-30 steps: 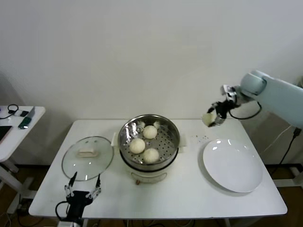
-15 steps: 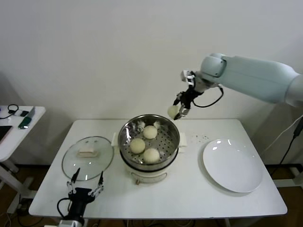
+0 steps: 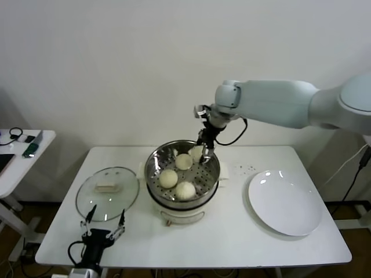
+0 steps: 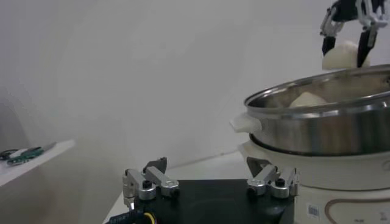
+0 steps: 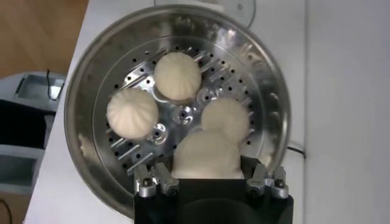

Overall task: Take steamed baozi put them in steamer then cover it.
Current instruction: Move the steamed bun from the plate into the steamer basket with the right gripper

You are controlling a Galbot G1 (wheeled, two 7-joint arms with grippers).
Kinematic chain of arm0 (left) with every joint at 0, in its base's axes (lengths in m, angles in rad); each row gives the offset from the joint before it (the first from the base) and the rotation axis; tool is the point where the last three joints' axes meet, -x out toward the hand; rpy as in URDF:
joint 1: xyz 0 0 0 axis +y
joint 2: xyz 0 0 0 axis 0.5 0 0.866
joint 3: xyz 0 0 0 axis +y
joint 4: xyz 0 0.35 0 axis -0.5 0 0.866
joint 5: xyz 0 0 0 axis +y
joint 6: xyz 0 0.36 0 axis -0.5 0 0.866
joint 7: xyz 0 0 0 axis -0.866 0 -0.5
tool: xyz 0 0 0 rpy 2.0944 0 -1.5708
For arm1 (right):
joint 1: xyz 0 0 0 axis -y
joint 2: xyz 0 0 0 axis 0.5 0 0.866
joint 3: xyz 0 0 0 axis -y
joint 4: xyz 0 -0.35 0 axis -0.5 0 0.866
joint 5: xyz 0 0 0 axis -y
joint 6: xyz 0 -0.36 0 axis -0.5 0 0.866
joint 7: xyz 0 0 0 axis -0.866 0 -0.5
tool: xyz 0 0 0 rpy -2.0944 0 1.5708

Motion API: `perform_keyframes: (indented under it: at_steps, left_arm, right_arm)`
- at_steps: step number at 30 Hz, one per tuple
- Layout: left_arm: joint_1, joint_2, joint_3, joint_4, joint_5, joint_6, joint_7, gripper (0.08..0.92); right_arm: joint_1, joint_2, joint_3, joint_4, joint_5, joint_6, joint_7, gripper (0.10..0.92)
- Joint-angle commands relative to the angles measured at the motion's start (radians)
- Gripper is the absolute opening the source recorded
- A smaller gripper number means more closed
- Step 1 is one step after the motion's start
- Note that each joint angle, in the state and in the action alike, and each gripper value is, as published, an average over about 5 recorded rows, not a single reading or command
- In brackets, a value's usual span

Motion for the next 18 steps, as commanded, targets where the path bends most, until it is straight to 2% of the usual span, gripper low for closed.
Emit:
perform_keyframes:
  at_steps: [1, 18]
  left_arm:
    - [0.0, 0.003, 0.001, 0.003, -0.002, -0.002, 0.0, 0.823]
    - [-0.016, 0.006, 0.005, 0.016, -0.003, 0.0, 0.0, 0.823]
  right_arm:
    - [-0.054, 0.057, -0.041, -0.002, -0.004, -0.008, 0.014, 0.712]
    - [-0.093, 0.044, -0.042, -0.017, -0.046, -0.006, 0.009, 0.716]
